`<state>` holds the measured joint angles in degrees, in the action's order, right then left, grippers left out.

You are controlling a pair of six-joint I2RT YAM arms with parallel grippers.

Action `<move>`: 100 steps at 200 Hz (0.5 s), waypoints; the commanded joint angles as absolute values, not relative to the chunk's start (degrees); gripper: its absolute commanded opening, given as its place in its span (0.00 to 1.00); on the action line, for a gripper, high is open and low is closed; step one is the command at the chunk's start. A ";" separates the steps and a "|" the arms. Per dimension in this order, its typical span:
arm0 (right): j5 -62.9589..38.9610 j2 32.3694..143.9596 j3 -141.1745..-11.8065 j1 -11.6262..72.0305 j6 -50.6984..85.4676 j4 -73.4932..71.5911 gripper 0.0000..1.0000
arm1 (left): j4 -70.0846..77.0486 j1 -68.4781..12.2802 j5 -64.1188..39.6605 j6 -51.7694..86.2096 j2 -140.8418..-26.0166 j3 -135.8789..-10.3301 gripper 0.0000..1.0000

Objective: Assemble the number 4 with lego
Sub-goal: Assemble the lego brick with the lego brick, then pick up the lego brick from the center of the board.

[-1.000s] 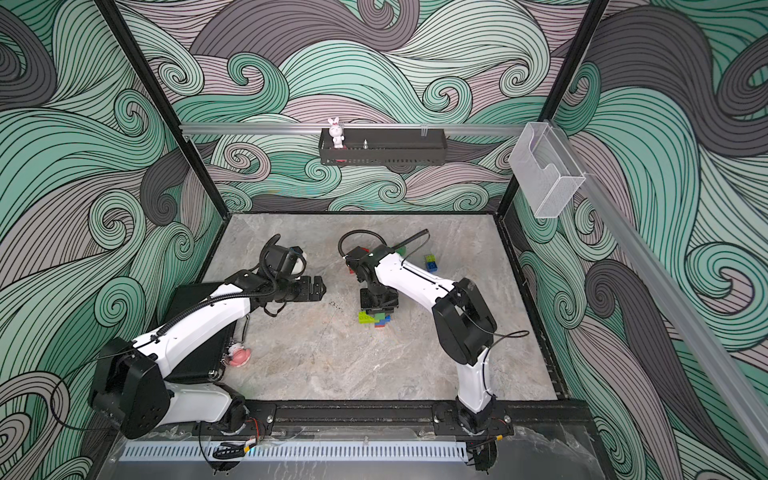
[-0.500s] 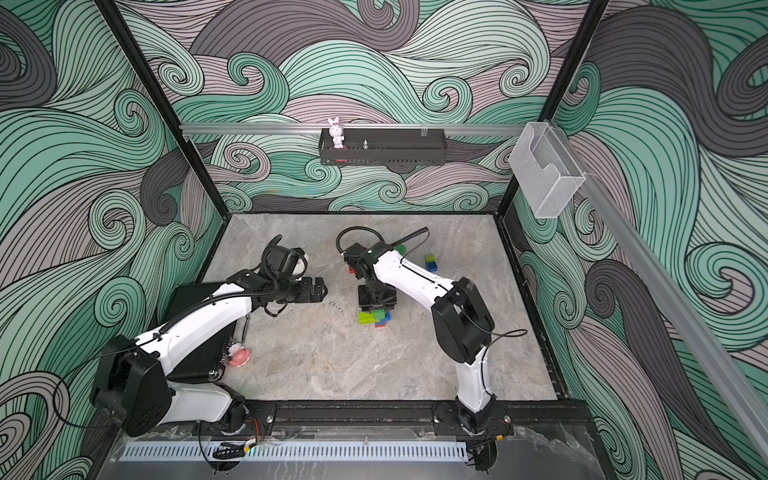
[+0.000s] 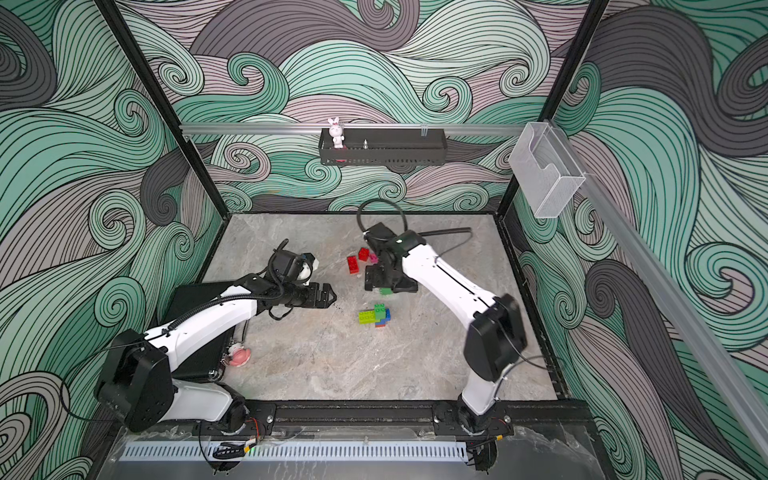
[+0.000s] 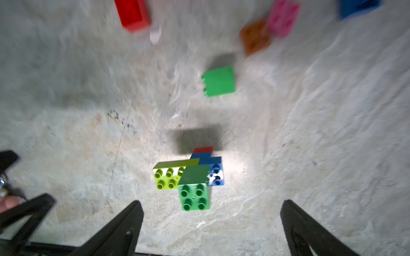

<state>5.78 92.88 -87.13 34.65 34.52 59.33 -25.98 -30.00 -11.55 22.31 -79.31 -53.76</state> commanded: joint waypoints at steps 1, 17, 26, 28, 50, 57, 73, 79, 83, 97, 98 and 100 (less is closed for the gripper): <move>15.82 83.15 -77.89 29.56 31.80 47.51 0.98 | -23.49 -34.16 -10.37 17.74 -78.30 -53.75 0.99; 18.37 78.67 -71.01 24.97 28.84 39.70 0.98 | -21.94 -37.19 -9.06 15.42 -78.28 -52.80 0.99; 14.52 77.04 -66.93 22.20 23.89 33.44 0.98 | -20.87 -38.42 -8.84 14.61 -78.29 -52.02 0.99; 13.19 76.83 -65.82 21.37 22.50 32.03 0.98 | -20.58 -38.70 -8.87 14.33 -78.30 -51.88 0.99; 1.06 81.06 -64.22 16.25 18.96 27.72 0.99 | -17.71 -41.11 -10.26 11.60 -78.31 -49.27 0.99; -0.37 84.86 -67.43 15.72 18.69 30.96 0.98 | -16.85 -41.91 -10.91 10.62 -78.24 -48.47 0.99; -1.90 94.46 -75.42 15.51 17.40 39.16 0.88 | -14.29 -44.02 -11.60 8.95 -78.43 -46.84 0.99; -3.72 98.39 -77.60 15.47 16.56 40.92 0.89 | -13.30 -44.78 -11.36 8.79 -78.70 -46.28 0.98; -4.76 100.53 -78.89 15.50 16.06 41.64 0.88 | -12.75 -45.15 -11.17 8.79 -79.01 -45.99 0.99; -4.97 106.66 -83.15 15.75 17.56 43.42 0.89 | -12.49 -45.86 -9.72 9.23 -80.76 -46.10 0.99; -4.94 106.99 -83.28 15.74 17.65 43.42 0.88 | -12.53 -45.87 -9.65 9.27 -80.85 -46.21 0.98; -4.91 107.58 -83.62 15.84 17.73 43.35 0.88 | -12.62 -45.94 -9.42 9.31 -81.03 -46.38 0.99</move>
<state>-0.05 100.77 -78.46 15.44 19.46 38.46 -16.23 -44.56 -10.72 11.27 -79.42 -45.74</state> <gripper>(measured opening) 0.888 0.985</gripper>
